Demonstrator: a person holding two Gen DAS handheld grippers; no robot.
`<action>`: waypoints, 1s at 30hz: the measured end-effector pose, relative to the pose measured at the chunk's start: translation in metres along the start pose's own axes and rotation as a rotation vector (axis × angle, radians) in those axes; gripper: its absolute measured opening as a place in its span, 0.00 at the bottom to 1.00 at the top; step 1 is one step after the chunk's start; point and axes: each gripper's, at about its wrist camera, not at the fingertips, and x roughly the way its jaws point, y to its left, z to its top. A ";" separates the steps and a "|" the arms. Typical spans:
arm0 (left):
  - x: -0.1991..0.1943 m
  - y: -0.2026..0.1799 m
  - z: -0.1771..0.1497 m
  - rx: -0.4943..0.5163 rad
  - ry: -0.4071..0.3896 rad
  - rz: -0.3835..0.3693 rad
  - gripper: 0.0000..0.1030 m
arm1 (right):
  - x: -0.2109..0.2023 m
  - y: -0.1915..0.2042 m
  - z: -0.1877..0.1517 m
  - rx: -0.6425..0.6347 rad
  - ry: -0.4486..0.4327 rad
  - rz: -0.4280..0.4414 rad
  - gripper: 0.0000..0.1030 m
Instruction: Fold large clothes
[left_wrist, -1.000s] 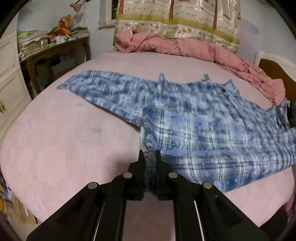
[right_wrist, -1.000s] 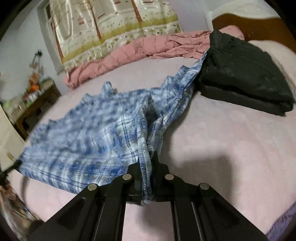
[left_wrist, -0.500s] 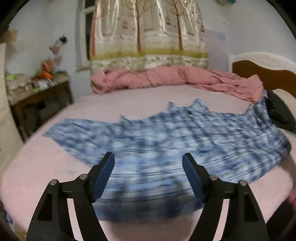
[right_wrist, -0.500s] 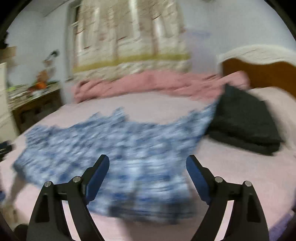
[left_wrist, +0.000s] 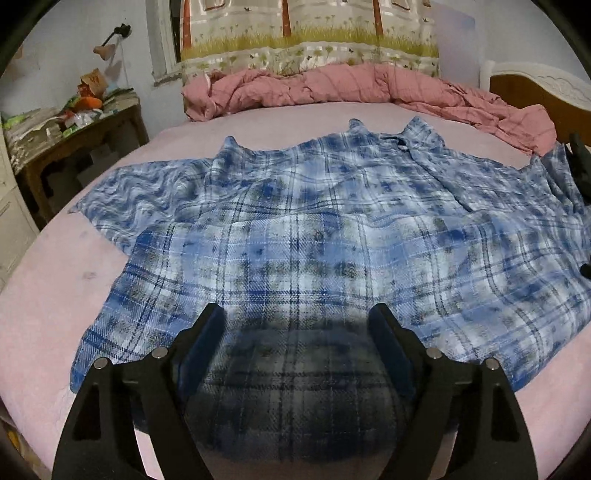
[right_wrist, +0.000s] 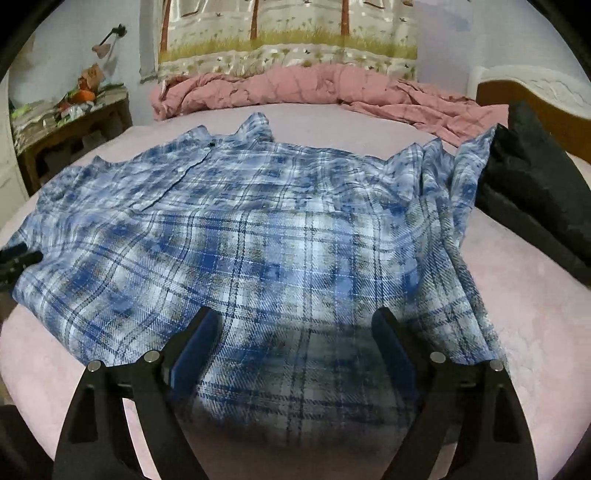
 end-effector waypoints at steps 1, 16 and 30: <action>-0.001 0.001 -0.001 -0.004 -0.011 -0.002 0.78 | -0.002 -0.001 -0.001 0.007 -0.007 -0.004 0.85; -0.013 0.015 -0.005 -0.071 -0.093 -0.081 0.87 | -0.021 0.016 0.014 0.082 -0.160 -0.068 0.76; -0.015 0.023 -0.009 -0.130 -0.117 -0.136 0.89 | 0.004 0.011 0.011 0.150 -0.077 -0.097 0.77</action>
